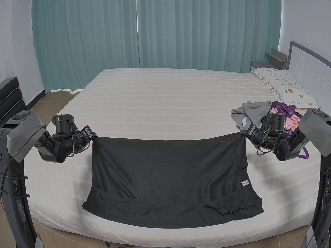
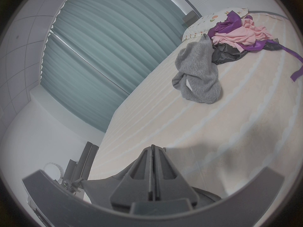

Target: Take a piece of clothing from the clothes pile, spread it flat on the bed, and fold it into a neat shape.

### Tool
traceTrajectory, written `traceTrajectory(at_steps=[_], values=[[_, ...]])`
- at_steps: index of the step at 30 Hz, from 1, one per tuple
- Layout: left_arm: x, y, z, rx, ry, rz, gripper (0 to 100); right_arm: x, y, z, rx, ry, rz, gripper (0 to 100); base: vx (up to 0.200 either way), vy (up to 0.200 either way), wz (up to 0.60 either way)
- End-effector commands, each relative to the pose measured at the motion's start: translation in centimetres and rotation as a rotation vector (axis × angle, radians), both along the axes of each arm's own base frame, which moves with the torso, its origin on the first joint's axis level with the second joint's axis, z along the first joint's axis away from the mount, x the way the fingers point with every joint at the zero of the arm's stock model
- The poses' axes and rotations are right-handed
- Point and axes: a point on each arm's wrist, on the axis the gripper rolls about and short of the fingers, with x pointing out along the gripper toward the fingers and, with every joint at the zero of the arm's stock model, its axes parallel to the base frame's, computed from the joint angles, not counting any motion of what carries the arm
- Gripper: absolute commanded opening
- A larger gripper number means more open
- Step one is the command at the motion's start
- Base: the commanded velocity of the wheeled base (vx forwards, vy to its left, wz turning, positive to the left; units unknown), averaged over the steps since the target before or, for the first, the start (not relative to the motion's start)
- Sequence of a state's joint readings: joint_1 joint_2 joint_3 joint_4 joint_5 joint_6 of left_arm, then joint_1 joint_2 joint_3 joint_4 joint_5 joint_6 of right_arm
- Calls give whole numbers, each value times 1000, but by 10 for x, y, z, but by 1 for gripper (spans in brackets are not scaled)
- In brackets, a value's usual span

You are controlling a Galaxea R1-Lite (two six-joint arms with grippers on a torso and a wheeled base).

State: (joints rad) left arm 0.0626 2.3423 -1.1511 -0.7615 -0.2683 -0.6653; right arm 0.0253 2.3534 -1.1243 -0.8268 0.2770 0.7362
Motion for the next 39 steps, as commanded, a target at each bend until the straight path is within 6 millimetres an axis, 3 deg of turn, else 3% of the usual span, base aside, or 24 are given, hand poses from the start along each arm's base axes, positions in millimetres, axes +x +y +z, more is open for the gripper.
traceTrajectory(at_steps=[1,11,19,27,39], values=[[0,-1,-2,-1,4,-1,0,-3,0,0,0,7,1,0,0,0,0],[-3,3,7,0,-6,8,0,-9,1,7,-2,9,5,0,0,0,0],[-12,2,2,-1,26,6,0,-19,1,-2,-38,43,28,0,0,0,0],[-32,1,-2,45,69,-17,0,-43,-2,3,-53,73,40,0,0,0,0],[-72,3,-14,101,167,-46,0,-91,-6,-17,-98,155,73,0,0,0,0]])
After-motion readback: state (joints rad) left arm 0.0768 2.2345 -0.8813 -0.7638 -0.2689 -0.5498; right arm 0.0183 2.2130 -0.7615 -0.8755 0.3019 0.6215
